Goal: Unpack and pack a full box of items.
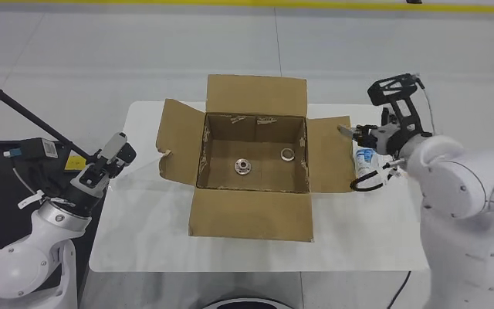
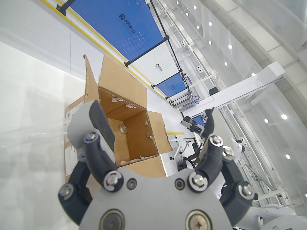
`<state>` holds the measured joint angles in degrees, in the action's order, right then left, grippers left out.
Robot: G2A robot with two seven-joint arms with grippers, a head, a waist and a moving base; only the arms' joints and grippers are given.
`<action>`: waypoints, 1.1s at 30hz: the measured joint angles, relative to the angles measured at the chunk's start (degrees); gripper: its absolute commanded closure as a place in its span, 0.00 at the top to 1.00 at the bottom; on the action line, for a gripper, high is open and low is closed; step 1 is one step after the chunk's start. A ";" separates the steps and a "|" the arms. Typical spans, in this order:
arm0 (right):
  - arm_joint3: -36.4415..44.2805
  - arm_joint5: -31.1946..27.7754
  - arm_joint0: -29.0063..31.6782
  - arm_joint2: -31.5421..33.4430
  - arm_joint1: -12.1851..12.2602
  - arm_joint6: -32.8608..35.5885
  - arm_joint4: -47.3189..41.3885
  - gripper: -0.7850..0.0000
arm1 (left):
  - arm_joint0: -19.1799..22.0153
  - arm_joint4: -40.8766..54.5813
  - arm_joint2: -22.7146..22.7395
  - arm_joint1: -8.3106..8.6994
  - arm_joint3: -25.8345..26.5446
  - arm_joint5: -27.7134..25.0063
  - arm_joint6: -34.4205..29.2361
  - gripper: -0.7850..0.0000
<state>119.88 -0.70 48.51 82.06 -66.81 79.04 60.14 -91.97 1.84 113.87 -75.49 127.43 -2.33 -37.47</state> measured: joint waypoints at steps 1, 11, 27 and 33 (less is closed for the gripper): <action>0.34 -0.56 -0.78 -1.52 -0.10 -0.14 -0.47 0.75 | 0.00 0.00 0.00 0.00 0.00 0.00 0.00 1.00; -8.51 -4.02 -12.57 -20.73 -2.34 0.10 -4.74 0.50 | 0.00 0.00 0.00 0.00 0.00 0.00 0.00 1.00; -34.81 -2.79 -24.18 -39.13 -7.57 1.92 -10.57 0.42 | 0.00 0.00 0.00 0.00 0.00 0.00 0.00 1.00; -40.80 -4.38 -25.47 -42.39 -9.48 -3.00 -13.79 0.45 | 0.00 0.00 0.00 0.00 0.00 0.00 0.00 1.00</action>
<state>79.08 -5.08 23.04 39.67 -76.29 76.04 46.35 -91.97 1.84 113.87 -75.49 127.43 -2.33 -37.47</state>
